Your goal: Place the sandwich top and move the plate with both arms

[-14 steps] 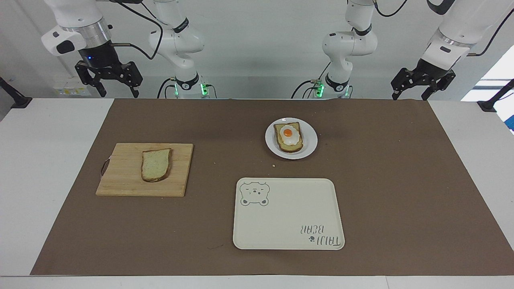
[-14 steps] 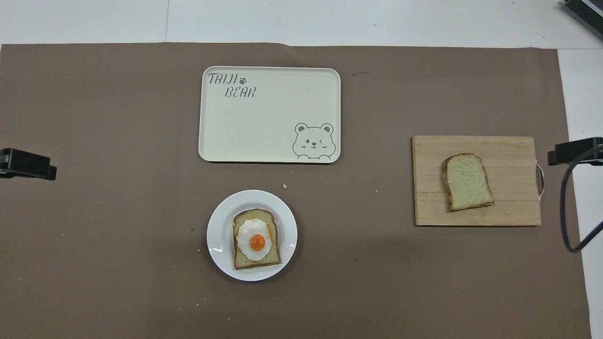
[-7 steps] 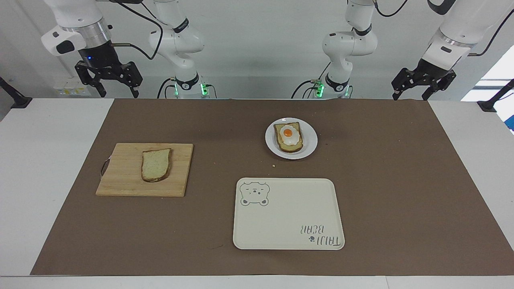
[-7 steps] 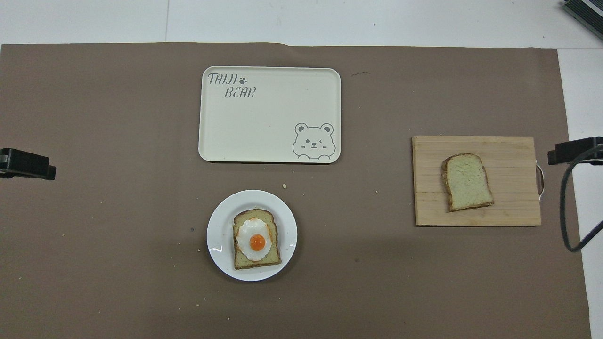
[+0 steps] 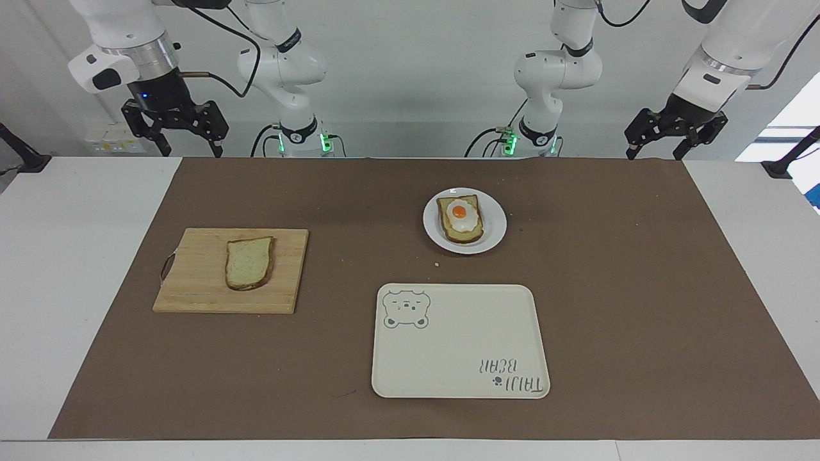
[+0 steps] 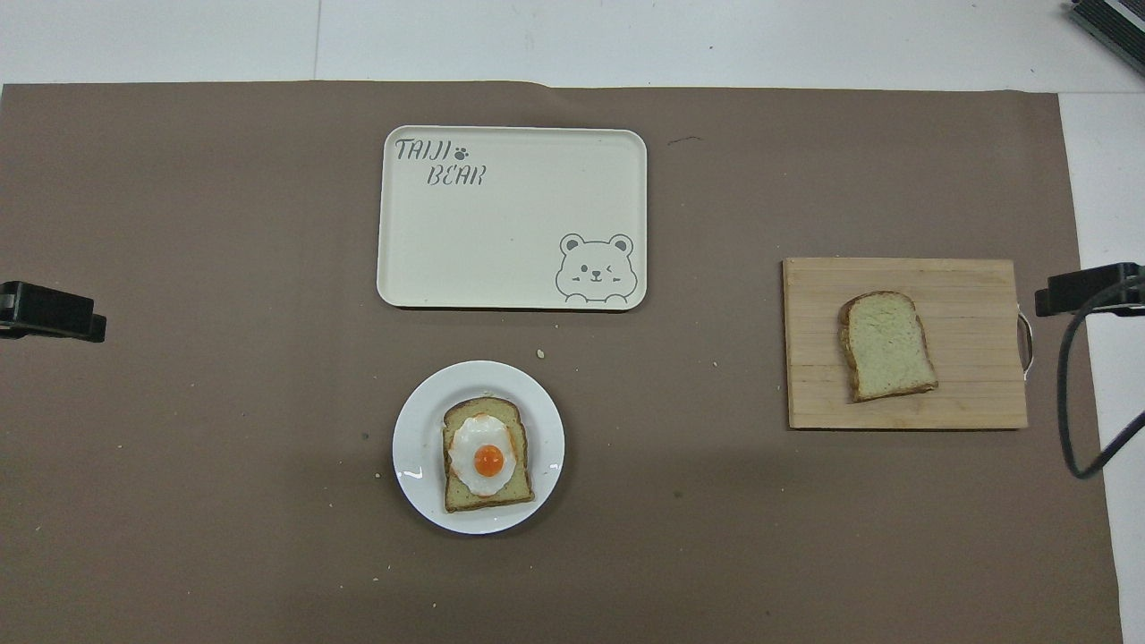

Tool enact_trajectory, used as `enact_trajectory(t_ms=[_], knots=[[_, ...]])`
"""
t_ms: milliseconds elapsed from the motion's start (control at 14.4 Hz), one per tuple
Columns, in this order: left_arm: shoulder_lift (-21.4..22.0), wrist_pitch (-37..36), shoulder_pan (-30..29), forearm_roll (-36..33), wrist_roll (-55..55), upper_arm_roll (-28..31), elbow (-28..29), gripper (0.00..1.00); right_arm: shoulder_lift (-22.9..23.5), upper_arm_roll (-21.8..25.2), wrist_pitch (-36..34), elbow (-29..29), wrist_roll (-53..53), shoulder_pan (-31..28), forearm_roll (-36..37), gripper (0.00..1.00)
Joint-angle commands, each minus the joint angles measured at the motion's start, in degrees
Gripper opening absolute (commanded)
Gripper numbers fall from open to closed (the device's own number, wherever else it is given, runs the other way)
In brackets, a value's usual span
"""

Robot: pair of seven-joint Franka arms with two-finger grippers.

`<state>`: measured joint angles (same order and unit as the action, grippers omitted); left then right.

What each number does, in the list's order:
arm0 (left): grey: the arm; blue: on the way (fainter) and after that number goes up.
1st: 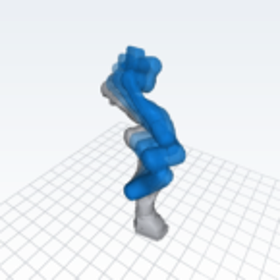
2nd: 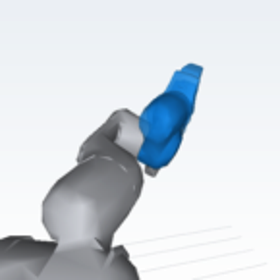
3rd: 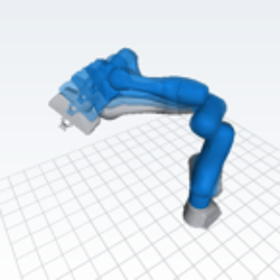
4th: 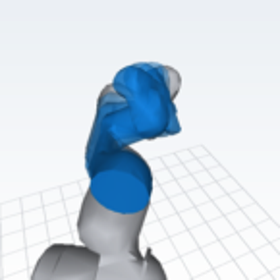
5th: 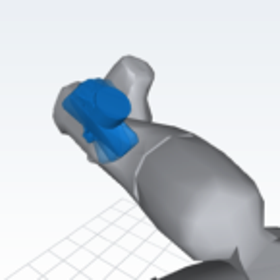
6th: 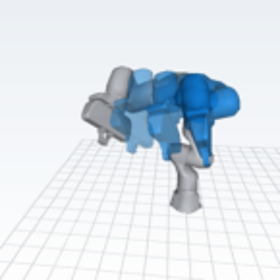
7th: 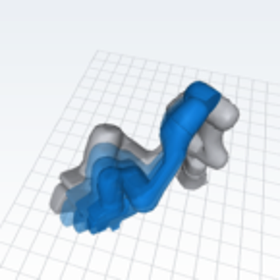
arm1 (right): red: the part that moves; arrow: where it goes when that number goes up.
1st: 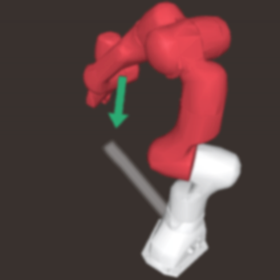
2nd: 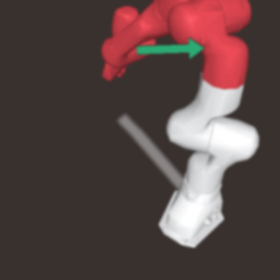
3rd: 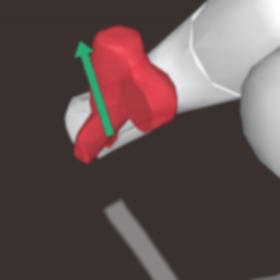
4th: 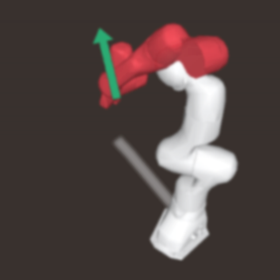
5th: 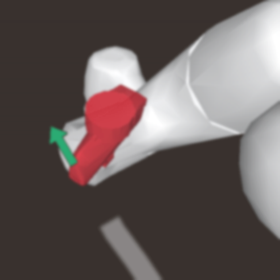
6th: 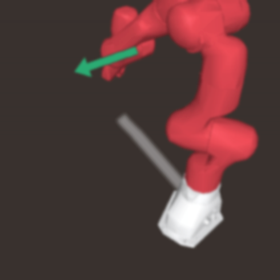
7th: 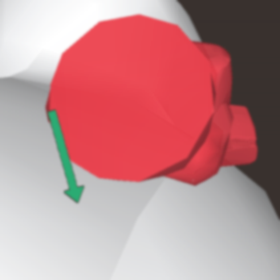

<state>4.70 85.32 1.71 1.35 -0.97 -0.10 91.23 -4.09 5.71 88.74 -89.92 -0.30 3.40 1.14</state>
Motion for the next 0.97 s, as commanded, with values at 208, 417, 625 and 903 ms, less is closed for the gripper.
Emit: enact_trajectory(t_ms=[208,417,625,903], knots=[[1.0,0.4,-0.9,-0.1,0.1,-0.5,1.0,1.00,-2.0,-0.2,-0.8,-0.6,-2.0,-1.8,-0.8,1.00],[1.0,0.4,-0.9,-0.1,0.1,-0.5,1.0,1.00,-3.1,-0.2,-0.9,-2.4,-2.0,-2.1,-1.0,1.00],[1.0,0.5,-0.9,0.0,0.2,-0.5,1.0,1.00,-3.0,-0.2,-1.2,-4.6,-2.3,-2.4,-1.0,1.00],[1.0,0.4,-0.9,-0.1,0.2,-0.5,1.0,1.00,-2.0,-0.2,0.5,-6.0,-2.3,-2.5,-1.9,1.00]])
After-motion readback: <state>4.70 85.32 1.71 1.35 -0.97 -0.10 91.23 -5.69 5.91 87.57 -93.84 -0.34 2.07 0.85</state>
